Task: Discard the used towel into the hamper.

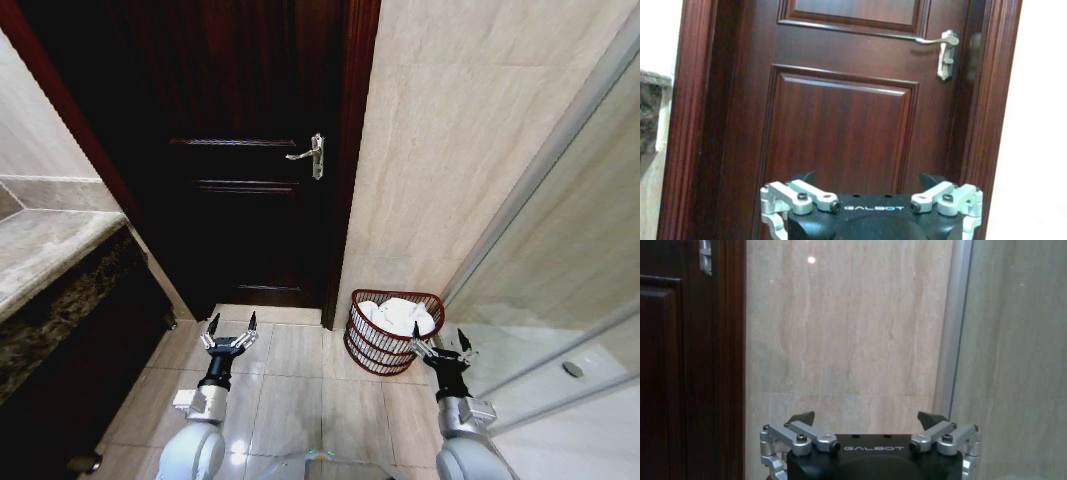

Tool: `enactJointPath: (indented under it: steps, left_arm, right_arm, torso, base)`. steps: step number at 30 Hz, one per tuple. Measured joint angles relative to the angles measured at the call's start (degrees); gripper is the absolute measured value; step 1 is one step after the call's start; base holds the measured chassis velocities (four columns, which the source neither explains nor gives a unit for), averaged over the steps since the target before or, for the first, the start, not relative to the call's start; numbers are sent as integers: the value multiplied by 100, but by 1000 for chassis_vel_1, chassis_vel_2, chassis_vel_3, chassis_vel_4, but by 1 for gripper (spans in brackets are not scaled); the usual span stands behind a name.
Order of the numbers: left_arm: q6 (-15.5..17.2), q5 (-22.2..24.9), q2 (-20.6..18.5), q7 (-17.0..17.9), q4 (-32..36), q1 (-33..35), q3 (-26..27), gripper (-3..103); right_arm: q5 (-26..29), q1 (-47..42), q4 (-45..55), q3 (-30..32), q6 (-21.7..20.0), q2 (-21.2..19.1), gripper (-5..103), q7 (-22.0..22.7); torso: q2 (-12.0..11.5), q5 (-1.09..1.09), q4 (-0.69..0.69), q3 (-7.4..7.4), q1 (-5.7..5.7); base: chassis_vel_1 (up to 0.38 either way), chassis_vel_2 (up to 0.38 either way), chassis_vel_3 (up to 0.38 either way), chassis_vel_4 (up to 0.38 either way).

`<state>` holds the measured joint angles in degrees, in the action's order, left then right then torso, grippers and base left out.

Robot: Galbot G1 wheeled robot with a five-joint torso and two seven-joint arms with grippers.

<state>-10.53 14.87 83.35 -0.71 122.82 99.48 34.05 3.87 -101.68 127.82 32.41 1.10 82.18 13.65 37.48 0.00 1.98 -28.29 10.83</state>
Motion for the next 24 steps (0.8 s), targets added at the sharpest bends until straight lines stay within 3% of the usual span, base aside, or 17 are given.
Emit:
enactJointPath:
  steps: [11, 24]
  left_arm:
    - [135, -395, 144, 63, 44, -63, -17, 100]
    - [95, -431, 150, 95, 92, 45, -15, 100]
  right_arm:
    - [19, -115, 69, 452, -73, 174, 100, -842]
    - [9, -317, 56, 345, 128, 195, 100, -862]
  torso:
    - [271, 0, -1, -154, 115]
    - [593, 0, -1, -339, 252]
  base:
    - [0, 0, 0, 0]
    - [0, 0, 0, 0]
